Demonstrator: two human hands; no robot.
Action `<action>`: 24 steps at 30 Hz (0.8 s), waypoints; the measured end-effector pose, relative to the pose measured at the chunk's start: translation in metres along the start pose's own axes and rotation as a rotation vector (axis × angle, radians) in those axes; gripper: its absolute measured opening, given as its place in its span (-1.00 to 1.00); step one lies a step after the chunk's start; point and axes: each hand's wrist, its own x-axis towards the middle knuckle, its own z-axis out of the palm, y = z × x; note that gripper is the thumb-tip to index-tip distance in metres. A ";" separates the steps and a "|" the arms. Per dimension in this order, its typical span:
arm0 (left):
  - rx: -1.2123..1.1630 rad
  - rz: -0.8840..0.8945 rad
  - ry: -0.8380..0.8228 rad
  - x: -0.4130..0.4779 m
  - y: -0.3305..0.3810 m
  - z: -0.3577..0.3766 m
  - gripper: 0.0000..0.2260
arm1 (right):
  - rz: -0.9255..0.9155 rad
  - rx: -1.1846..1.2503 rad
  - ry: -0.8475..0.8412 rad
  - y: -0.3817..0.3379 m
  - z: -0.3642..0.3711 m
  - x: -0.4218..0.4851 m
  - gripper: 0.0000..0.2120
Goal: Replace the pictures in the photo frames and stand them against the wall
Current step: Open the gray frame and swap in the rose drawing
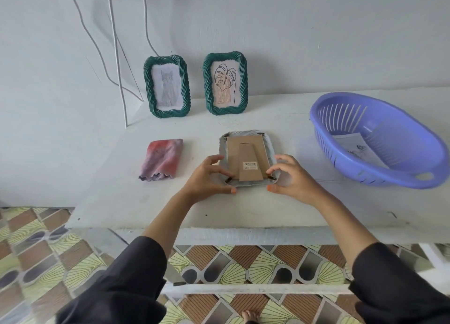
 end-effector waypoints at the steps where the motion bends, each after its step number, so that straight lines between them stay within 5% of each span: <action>1: 0.015 0.005 0.009 -0.001 0.000 0.001 -0.69 | -0.009 -0.008 0.003 0.000 0.000 0.000 -0.74; 7: 0.001 0.042 -0.009 -0.001 0.001 0.003 -0.80 | 0.020 -0.019 -0.024 -0.002 0.000 0.001 -0.78; 15: -0.076 0.004 -0.066 0.006 -0.001 -0.002 -0.70 | 0.031 -0.017 -0.065 -0.005 -0.002 0.000 -0.80; 18: -0.309 -0.089 0.040 0.016 0.004 -0.006 -0.83 | 0.060 0.043 -0.058 -0.012 -0.012 0.007 -0.80; 24: -0.056 -0.300 0.321 0.053 0.014 0.009 -0.77 | 0.131 -0.043 0.162 -0.016 -0.016 0.057 -0.69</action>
